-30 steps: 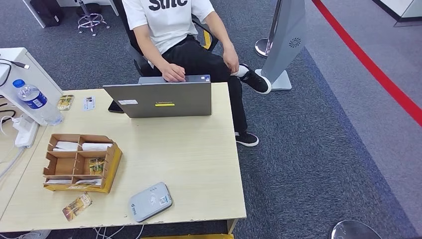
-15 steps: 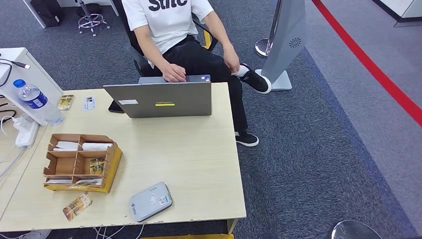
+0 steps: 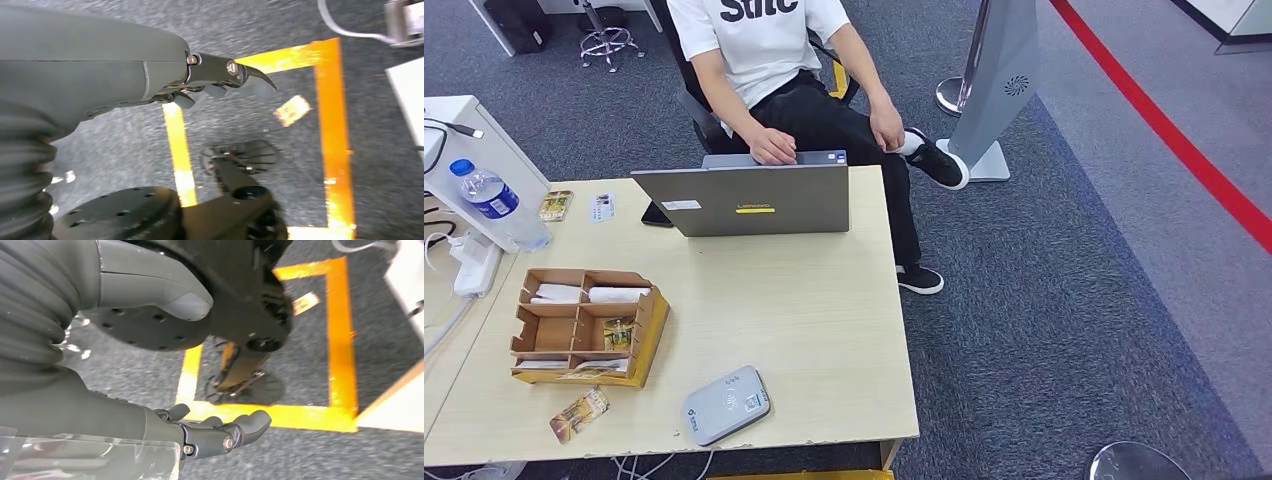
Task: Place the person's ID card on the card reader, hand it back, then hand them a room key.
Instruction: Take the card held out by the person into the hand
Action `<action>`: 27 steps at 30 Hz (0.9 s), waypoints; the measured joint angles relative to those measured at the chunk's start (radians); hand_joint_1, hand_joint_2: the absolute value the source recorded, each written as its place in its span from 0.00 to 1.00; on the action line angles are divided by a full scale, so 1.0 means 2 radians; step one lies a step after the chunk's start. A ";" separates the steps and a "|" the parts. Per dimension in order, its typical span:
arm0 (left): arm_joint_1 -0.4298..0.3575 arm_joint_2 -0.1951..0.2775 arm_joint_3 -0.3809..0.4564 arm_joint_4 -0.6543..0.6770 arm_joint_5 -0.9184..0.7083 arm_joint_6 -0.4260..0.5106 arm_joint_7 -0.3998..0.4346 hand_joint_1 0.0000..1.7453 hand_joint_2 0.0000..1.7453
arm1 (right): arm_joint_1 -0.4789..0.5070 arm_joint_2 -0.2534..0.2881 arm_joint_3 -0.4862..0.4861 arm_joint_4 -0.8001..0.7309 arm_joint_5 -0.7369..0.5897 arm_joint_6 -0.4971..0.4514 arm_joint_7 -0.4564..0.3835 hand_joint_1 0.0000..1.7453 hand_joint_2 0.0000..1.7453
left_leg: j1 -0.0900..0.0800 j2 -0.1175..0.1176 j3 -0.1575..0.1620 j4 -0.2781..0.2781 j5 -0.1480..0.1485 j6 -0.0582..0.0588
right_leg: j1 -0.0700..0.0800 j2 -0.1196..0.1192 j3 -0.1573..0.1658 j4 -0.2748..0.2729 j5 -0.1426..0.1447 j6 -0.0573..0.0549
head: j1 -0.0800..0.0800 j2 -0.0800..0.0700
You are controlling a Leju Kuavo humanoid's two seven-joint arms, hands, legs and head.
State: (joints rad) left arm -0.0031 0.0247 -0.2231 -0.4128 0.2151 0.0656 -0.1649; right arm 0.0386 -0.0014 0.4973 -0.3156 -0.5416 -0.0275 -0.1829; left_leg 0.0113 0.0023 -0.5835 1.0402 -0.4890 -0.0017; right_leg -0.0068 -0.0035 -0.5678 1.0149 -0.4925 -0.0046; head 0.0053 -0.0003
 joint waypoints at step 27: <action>-0.036 0.057 0.031 0.011 -0.065 -0.026 -0.157 0.00 1.00 | 0.014 -0.083 0.152 -0.125 -0.215 -0.050 -0.122 0.00 1.00 | 0.000 0.000 0.000 0.000 0.000 0.000 | 0.000 0.000 0.000 0.000 0.000 0.000 | 0.000 0.000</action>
State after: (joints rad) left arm -0.0748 0.1378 -0.1608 -0.3910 0.0846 0.0141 -0.4797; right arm 0.0670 -0.1677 0.8003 -0.5653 -0.9716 -0.1274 -0.4264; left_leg 0.0114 0.0023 -0.5837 1.0403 -0.4887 -0.0022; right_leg -0.0069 -0.0036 -0.5682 1.0151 -0.4925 -0.0048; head 0.0052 -0.0004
